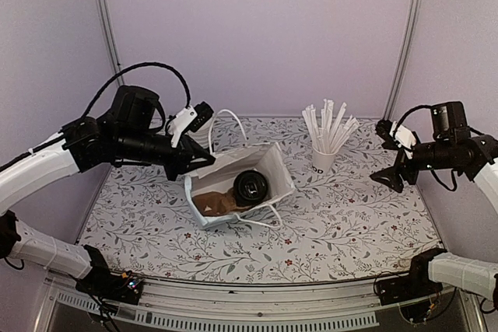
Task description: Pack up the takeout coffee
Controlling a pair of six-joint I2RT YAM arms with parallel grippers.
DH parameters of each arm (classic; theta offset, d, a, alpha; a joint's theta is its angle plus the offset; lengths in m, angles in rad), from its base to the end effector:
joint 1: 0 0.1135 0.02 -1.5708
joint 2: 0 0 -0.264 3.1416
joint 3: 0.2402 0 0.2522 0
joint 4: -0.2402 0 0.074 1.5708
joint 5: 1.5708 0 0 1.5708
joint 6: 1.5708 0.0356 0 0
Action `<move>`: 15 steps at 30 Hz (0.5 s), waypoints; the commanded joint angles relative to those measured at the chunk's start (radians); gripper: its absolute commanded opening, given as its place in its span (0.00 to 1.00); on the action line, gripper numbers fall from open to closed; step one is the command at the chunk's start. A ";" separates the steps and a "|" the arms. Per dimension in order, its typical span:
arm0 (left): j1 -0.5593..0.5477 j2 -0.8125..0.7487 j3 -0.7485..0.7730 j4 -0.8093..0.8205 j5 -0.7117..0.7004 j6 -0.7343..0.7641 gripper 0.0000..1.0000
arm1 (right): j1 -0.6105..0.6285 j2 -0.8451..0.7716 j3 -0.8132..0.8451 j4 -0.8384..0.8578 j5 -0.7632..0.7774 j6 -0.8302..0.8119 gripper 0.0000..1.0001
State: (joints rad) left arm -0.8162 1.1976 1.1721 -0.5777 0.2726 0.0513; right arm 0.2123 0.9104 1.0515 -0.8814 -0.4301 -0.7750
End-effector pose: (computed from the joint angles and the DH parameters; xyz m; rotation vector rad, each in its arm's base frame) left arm 0.1707 -0.1955 0.3516 1.0863 1.9619 -0.7232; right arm 0.1637 0.0505 0.3441 -1.2444 1.8600 0.1947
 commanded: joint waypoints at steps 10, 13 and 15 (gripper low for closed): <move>-0.120 -0.148 -0.198 0.146 0.025 -0.132 0.00 | -0.041 -0.044 -0.149 0.135 -0.138 0.095 0.99; -0.172 -0.165 -0.226 0.168 0.017 -0.168 0.00 | -0.041 -0.022 -0.141 0.143 -0.146 0.087 0.99; -0.200 -0.167 -0.243 0.180 0.015 -0.188 0.01 | -0.041 -0.011 -0.131 0.144 -0.153 0.084 0.99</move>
State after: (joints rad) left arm -0.9611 1.0424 0.9642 -0.4381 0.2901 -0.0700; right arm 0.1753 0.8814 0.8909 -0.7708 -0.5472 -0.6956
